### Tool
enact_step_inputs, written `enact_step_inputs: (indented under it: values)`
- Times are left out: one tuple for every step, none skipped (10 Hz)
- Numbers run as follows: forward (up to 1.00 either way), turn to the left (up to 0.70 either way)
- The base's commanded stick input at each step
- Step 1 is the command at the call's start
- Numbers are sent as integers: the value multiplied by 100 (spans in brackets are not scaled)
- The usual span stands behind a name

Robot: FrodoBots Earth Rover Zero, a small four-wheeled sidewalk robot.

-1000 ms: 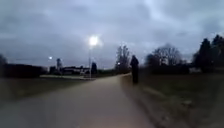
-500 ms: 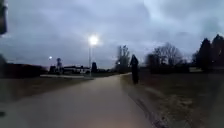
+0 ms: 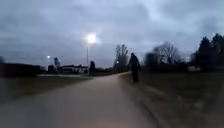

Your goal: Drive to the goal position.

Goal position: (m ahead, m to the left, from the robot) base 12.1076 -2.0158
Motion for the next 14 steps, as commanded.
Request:
enact_step_inputs:
  values:
    - [100,4]
    - [100,4]
    - [100,4]
    - [100,4]
    - [100,4]
    - [100,4]
    - [100,4]
    - [100,4]
    - [100,4]
    - [100,4]
    - [100,4]
    - [100,4]
    - [100,4]
    - [100,4]
